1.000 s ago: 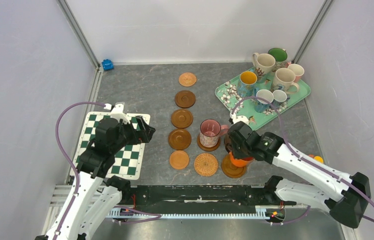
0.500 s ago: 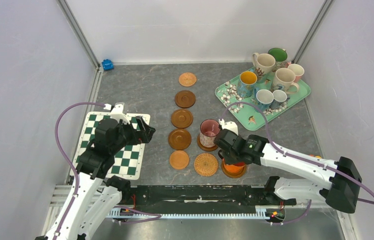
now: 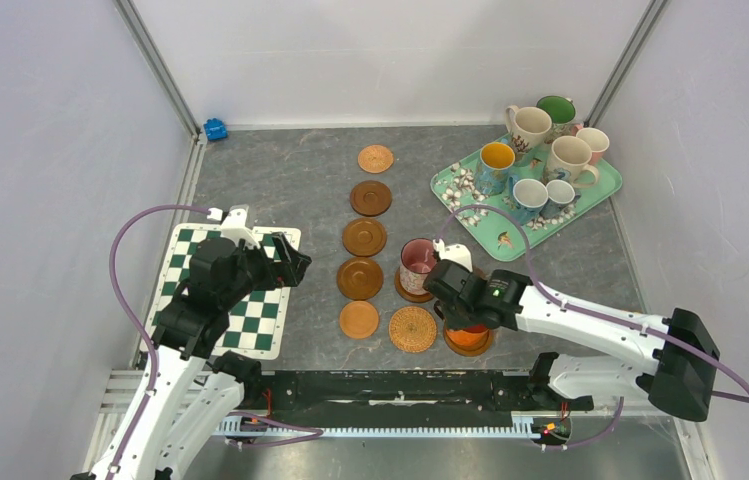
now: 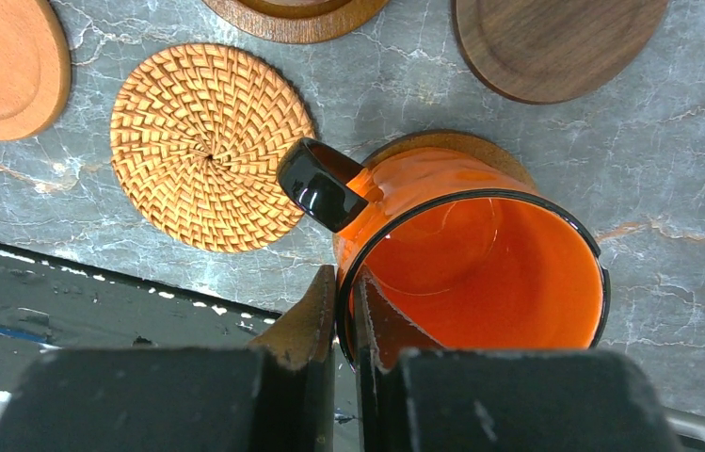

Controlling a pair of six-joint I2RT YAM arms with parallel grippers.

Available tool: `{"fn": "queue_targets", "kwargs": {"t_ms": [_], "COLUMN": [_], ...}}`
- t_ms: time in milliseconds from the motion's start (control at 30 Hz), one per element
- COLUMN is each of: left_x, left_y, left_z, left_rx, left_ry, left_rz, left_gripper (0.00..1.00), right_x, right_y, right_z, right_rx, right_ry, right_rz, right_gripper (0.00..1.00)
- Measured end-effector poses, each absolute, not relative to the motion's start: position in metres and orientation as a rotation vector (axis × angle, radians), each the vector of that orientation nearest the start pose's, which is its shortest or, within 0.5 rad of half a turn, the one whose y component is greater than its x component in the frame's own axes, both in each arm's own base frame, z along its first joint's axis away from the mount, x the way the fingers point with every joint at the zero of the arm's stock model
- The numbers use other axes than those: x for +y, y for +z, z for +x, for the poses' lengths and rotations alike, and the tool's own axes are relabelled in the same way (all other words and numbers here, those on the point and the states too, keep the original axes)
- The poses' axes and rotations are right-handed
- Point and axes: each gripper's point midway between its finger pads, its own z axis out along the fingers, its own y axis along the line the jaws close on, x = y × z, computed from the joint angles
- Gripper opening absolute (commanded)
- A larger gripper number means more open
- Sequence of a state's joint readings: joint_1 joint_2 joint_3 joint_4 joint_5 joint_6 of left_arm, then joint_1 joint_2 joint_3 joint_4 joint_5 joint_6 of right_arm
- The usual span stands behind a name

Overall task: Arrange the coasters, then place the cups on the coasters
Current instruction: Place the cup on the coaster.

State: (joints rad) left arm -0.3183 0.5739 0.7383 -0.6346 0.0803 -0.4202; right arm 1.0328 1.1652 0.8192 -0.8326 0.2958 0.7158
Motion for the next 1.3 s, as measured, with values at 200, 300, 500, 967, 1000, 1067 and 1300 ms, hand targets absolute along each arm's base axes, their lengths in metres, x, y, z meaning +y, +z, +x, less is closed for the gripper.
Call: {"fn": "queue_targets", "kwargs": {"t_ms": [200, 300, 500, 967, 1000, 1067, 1300], "left_x": [-0.1026, -0.103, -0.1032, -0.1032, -0.1032, -0.1032, -0.1032], "left_y": [0.2105, 0.2115, 0.2111, 0.2111, 0.2111, 0.2111, 0.2111], "left_z": [0.212, 0.2114, 0.2114, 0.2114, 0.2114, 0.2114, 0.2114], "left_rx": [2.08, 2.076, 2.077, 2.077, 2.077, 2.077, 2.077], "left_ry": [-0.54, -0.542, -0.542, -0.542, -0.542, -0.542, -0.542], "left_rz": [-0.054, -0.051, -0.051, -0.051, -0.051, -0.051, -0.051], "left_gripper": [1.0, 1.0, 1.0, 1.0, 1.0, 1.0, 1.0], "right_x": [0.1877, 0.1878, 0.1879, 0.1877, 0.1874, 0.1866, 0.1854], "right_y": [0.0853, 0.0844, 0.0844, 0.0835, 0.0829, 0.0815, 0.0805], "right_z": [0.1393, 0.138, 0.1376, 0.1367, 0.1366, 0.1361, 0.1348], "right_rx": [2.652, 2.654, 2.65, 2.654, 2.656, 2.661, 2.668], "right_ry": [0.133, 0.124, 0.119, 0.117, 0.113, 0.103, 0.095], "right_rz": [-0.354, -0.359, -0.355, -0.352, -0.354, -0.358, -0.364], "right_gripper": [0.0, 0.0, 0.0, 0.0, 0.0, 0.0, 0.0]}}
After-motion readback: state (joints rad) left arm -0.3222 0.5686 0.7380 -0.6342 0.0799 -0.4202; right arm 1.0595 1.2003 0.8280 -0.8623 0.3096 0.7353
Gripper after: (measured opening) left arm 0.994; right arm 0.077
